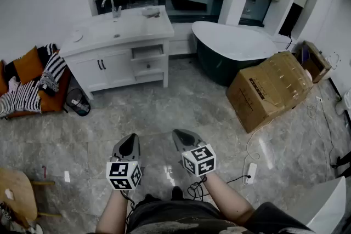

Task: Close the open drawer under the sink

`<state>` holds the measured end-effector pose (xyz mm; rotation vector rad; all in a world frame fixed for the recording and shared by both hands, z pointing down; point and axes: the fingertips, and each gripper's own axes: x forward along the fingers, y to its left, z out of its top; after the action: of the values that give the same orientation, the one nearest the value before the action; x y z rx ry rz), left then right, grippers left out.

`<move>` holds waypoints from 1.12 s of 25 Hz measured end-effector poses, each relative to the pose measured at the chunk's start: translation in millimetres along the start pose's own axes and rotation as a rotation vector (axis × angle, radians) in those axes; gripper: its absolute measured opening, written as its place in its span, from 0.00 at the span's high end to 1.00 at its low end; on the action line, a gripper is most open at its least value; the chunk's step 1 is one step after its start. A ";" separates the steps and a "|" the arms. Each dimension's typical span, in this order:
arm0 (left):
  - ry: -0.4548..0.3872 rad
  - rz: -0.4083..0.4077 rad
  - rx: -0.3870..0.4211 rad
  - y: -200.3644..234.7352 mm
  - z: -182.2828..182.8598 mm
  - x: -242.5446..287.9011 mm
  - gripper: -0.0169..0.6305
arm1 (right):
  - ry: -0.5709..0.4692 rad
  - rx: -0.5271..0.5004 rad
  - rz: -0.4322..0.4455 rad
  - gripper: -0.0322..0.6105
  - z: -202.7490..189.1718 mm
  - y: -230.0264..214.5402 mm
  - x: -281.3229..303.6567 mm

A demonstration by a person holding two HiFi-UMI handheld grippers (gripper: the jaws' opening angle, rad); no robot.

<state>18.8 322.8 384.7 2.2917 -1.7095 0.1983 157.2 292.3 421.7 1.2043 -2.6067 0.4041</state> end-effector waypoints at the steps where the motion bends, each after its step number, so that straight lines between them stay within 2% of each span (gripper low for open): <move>1: -0.001 -0.004 0.002 4.1 1.5 -2.9 0.95 | 0.000 0.002 -0.006 0.90 1.3 4.2 1.4; 14: -0.019 -0.025 0.001 59.0 5.6 -36.3 0.95 | -0.005 -0.020 -0.043 0.90 11.8 59.7 24.4; 22: -0.021 -0.037 -0.033 102.8 -0.8 -56.9 0.95 | -0.043 0.065 -0.130 0.90 8.4 74.7 40.5; 28: -0.016 -0.064 -0.048 127.1 -7.8 -58.0 0.95 | -0.029 0.062 -0.167 0.90 -0.9 87.6 46.4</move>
<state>-119.0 344.8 393.8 2.3148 -1.6275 0.1250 60.6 314.5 424.9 1.4463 -2.5094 0.4400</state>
